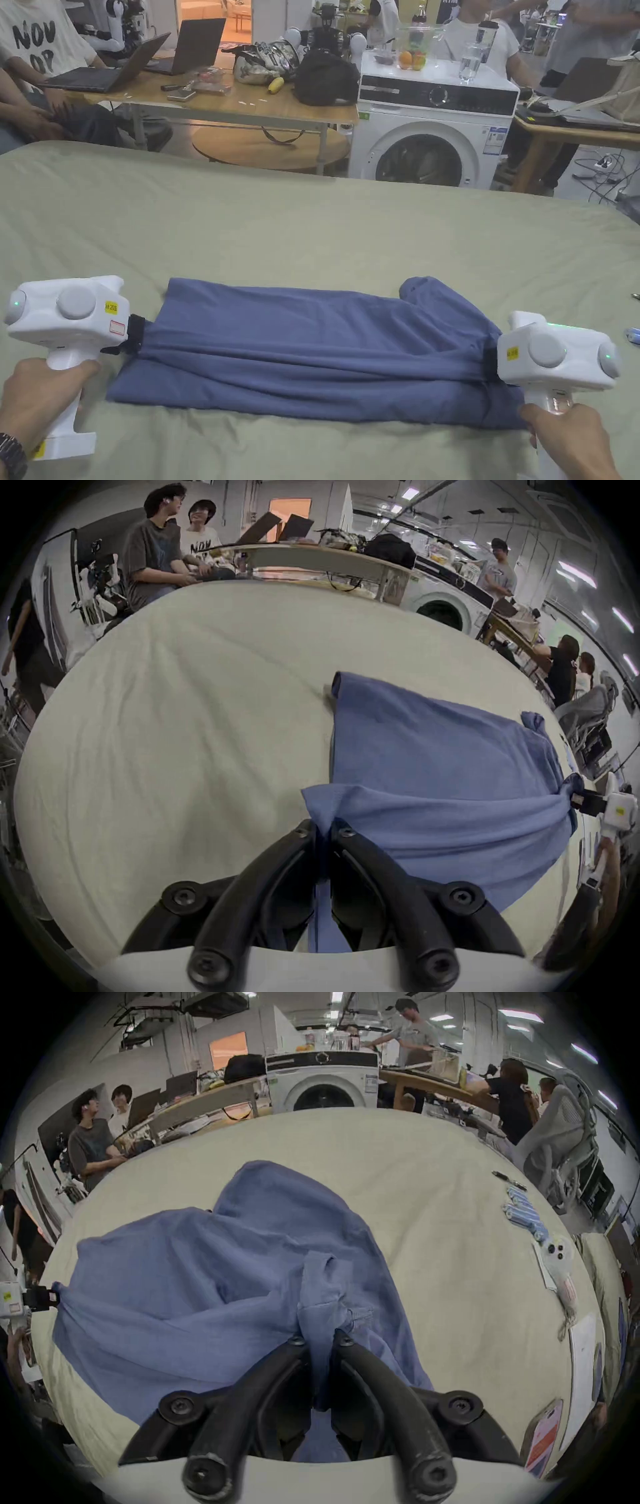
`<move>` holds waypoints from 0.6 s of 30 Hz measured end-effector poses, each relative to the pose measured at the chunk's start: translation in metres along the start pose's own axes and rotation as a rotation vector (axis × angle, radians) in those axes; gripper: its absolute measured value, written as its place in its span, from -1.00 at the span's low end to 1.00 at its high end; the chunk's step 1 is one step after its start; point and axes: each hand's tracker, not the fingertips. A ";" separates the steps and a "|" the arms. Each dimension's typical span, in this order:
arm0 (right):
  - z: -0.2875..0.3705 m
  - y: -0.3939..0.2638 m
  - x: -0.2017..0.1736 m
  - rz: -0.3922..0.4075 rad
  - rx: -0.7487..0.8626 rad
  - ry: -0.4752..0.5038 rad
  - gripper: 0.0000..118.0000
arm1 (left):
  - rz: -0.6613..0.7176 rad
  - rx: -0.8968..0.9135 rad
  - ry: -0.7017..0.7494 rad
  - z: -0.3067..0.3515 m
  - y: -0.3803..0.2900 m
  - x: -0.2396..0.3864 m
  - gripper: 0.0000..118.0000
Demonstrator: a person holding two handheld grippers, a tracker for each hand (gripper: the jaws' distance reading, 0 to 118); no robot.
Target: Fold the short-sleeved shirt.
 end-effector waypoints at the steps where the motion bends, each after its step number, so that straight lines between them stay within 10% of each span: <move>1: 0.002 0.000 0.000 0.003 0.000 -0.001 -0.87 | 0.002 -0.010 0.000 0.001 -0.001 0.000 -0.99; 5: 0.033 -0.003 -0.005 0.013 0.172 -0.041 -0.11 | -0.016 0.029 -0.023 0.024 -0.007 0.003 -0.37; 10: 0.087 -0.015 -0.021 -0.008 0.399 0.000 -0.11 | -0.056 0.241 -0.085 0.072 -0.027 0.018 -0.30; 14: 0.115 -0.035 -0.041 0.006 0.548 -0.008 -0.17 | -0.136 0.409 -0.059 0.101 -0.059 0.036 -0.30; 16: 0.124 -0.044 -0.050 0.007 0.571 -0.004 -0.72 | -0.179 0.459 -0.009 0.108 -0.072 0.045 -0.33; 18: 0.130 -0.052 -0.056 -0.005 0.600 0.013 -1.00 | -0.183 0.460 -0.004 0.115 -0.083 0.050 -0.85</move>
